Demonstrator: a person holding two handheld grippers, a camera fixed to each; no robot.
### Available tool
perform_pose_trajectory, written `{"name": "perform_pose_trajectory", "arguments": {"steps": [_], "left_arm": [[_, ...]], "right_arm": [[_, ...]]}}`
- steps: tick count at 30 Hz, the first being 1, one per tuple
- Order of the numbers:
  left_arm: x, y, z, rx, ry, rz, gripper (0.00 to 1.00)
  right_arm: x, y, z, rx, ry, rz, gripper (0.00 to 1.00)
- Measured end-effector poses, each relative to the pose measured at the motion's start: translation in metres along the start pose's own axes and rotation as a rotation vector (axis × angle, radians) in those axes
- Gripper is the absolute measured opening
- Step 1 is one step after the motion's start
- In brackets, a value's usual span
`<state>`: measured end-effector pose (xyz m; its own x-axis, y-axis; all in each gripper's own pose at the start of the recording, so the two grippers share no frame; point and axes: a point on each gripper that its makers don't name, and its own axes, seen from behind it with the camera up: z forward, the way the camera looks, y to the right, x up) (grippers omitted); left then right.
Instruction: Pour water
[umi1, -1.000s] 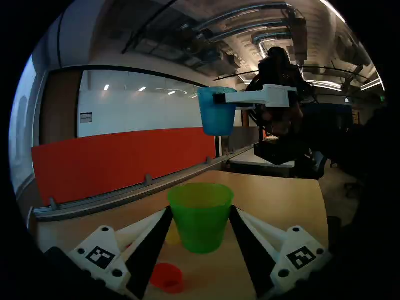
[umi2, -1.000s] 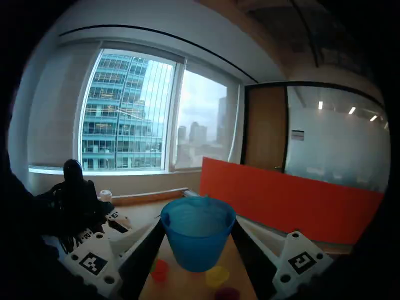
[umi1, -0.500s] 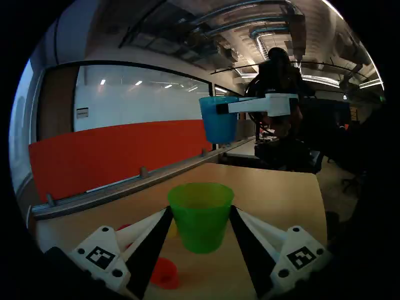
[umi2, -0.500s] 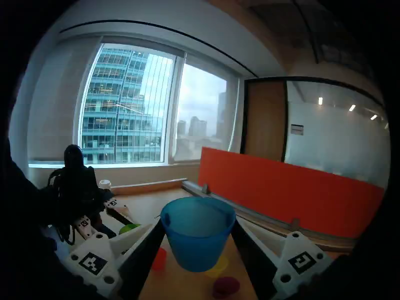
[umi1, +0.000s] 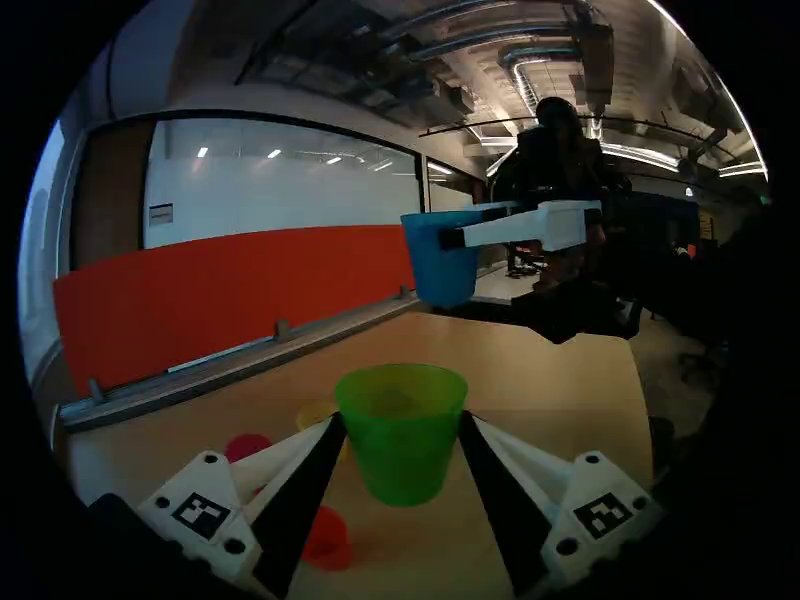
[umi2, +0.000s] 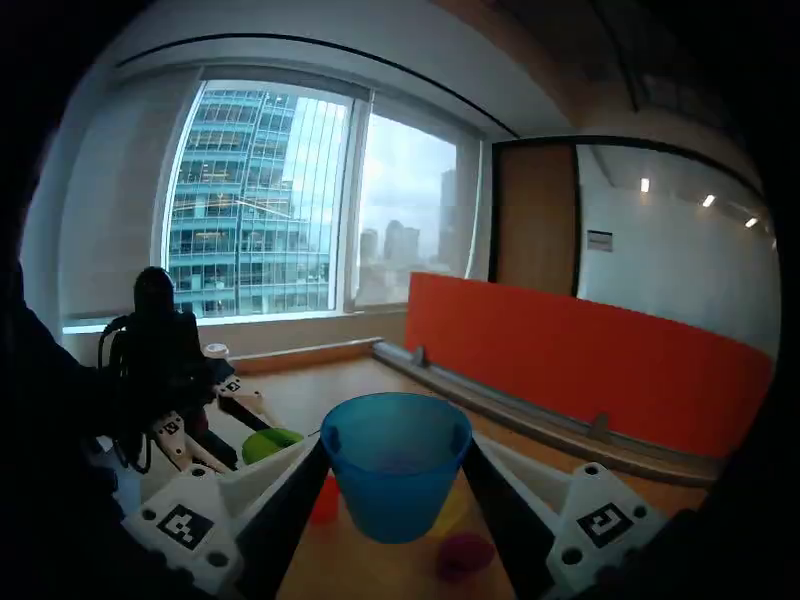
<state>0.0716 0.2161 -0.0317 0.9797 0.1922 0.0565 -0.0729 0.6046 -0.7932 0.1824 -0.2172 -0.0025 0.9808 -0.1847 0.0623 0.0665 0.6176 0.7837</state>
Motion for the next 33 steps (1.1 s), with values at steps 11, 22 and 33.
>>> {"name": "perform_pose_trajectory", "arguments": {"steps": [11, 22, 33], "left_arm": [[-0.017, 0.006, 0.003, -0.023, -0.046, 0.001, 0.82], [-0.035, 0.010, 0.008, -0.049, -0.096, -0.013, 0.82], [-0.055, 0.013, 0.012, -0.069, -0.156, -0.017, 0.82]], "right_arm": [[-0.036, -0.004, -0.001, 0.016, -0.062, 0.022, 0.91], [-0.072, -0.004, -0.004, 0.025, -0.143, 0.035, 0.92], [-0.106, -0.013, -0.001, 0.051, -0.221, 0.032, 0.92]]}}
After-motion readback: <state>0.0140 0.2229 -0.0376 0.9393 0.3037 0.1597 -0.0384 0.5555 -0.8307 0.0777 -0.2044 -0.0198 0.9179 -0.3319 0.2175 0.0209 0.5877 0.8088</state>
